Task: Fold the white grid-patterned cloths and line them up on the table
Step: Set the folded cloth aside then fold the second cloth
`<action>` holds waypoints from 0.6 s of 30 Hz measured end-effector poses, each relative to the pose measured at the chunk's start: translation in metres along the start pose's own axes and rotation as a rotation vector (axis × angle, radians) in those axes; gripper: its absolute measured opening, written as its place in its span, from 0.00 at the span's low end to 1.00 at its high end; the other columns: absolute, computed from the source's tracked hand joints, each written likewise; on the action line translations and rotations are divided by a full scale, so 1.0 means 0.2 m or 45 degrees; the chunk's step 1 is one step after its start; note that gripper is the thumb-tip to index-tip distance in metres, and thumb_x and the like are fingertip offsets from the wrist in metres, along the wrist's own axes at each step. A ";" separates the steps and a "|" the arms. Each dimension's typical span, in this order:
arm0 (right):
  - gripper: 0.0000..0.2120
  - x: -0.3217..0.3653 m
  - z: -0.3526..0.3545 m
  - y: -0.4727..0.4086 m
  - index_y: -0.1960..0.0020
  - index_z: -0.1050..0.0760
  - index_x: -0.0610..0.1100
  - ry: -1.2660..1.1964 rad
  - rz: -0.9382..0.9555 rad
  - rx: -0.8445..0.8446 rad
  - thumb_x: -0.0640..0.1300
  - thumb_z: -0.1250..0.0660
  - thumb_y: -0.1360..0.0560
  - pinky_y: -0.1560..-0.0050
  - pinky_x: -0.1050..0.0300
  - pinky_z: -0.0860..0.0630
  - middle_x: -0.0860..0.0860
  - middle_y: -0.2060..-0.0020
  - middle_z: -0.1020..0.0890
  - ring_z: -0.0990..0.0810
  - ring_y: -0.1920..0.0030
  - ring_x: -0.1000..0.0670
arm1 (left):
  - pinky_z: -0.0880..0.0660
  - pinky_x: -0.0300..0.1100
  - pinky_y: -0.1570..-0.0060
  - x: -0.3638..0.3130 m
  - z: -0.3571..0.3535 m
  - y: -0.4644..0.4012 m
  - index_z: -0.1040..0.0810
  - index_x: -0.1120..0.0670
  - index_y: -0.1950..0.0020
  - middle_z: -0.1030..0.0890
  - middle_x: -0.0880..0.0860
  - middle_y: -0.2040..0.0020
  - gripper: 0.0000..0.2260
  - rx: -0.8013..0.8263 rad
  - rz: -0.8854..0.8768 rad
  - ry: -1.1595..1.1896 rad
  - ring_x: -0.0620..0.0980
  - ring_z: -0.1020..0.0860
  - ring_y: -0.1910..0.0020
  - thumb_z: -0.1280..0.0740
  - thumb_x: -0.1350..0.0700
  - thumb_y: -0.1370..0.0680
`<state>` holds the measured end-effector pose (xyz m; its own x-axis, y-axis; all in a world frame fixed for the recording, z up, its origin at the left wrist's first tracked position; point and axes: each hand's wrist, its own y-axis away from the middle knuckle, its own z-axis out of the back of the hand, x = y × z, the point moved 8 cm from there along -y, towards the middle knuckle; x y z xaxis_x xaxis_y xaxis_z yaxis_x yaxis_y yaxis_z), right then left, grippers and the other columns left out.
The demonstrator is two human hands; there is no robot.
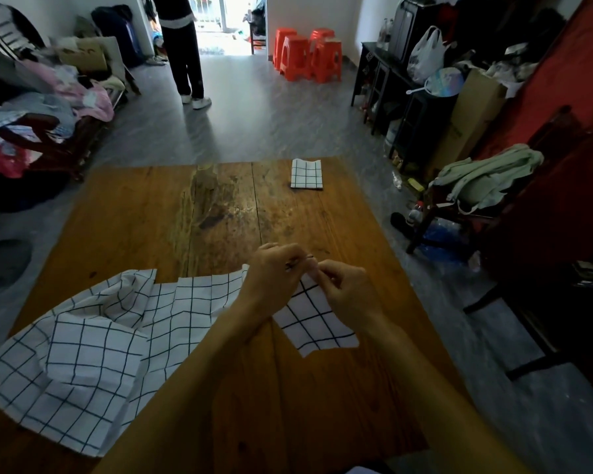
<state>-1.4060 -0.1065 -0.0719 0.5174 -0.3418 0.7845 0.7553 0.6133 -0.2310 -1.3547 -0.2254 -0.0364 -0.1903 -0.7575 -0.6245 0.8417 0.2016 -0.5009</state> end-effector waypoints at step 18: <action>0.08 -0.13 -0.07 0.04 0.54 0.28 0.50 0.209 -0.054 0.138 0.52 0.41 0.20 0.75 0.64 0.37 0.55 0.73 0.29 0.32 0.74 0.57 | 0.30 0.35 0.66 0.18 0.13 -0.03 0.21 0.59 0.59 0.21 0.52 0.65 0.05 -0.108 0.194 0.031 0.49 0.24 0.66 0.32 0.59 0.23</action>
<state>-1.4064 -0.1032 -0.1023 0.5514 -0.4753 0.6856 0.7348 0.6658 -0.1294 -1.3537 -0.2699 -0.0410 -0.0767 -0.6990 -0.7110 0.8162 0.3655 -0.4474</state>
